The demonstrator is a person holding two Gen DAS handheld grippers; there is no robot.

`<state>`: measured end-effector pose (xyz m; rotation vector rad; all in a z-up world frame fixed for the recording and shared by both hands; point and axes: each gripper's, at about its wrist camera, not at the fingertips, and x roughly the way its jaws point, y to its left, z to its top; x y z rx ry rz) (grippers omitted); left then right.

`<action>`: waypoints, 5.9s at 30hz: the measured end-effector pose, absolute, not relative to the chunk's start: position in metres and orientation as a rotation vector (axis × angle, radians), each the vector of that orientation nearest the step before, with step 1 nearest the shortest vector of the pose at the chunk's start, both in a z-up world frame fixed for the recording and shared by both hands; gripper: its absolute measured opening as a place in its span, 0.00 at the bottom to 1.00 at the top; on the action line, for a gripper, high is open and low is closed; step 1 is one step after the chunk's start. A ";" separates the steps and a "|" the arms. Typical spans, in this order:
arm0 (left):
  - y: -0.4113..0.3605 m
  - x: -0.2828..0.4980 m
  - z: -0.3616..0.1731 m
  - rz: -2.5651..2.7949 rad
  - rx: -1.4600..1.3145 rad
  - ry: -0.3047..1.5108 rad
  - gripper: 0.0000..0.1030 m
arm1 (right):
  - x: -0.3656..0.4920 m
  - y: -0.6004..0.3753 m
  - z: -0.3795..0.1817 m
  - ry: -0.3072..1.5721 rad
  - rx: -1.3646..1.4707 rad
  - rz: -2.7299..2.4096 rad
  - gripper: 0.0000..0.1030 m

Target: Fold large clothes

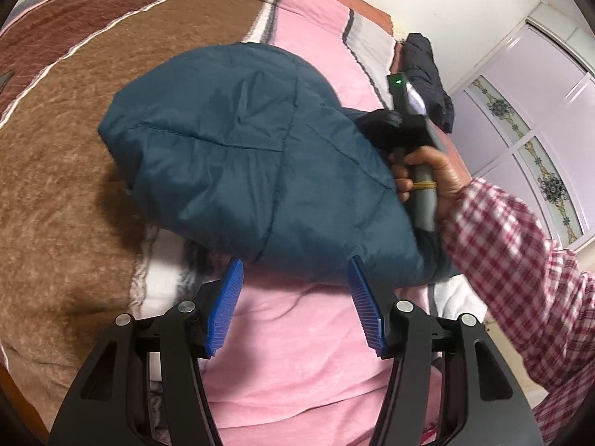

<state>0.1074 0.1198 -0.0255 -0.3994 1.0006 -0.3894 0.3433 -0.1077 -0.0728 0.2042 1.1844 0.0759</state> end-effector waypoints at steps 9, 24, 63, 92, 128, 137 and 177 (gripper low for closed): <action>0.100 0.084 -0.010 -0.396 -0.353 0.962 0.54 | 0.301 -0.126 -0.019 1.099 0.357 0.150 0.00; -0.057 0.147 -0.022 -0.535 -0.151 0.970 0.14 | 0.251 -0.138 0.011 1.083 0.293 0.339 0.00; 0.165 0.153 -0.074 -0.065 -0.924 0.923 0.80 | 0.109 -0.102 -0.013 1.069 0.294 0.424 0.03; 0.079 0.169 0.009 -0.190 -0.411 0.679 0.20 | 0.099 -0.103 -0.046 1.181 0.344 0.375 0.02; -0.250 0.122 -0.036 -0.650 0.508 0.684 0.44 | 0.023 -0.354 -0.088 0.967 1.031 0.254 0.03; -0.230 0.122 0.003 -0.822 0.306 0.743 0.73 | -0.017 -0.380 -0.063 0.913 1.008 0.127 0.07; -0.252 0.304 -0.016 -0.522 0.281 0.973 0.53 | 0.052 -0.299 -0.059 1.097 0.597 0.127 0.00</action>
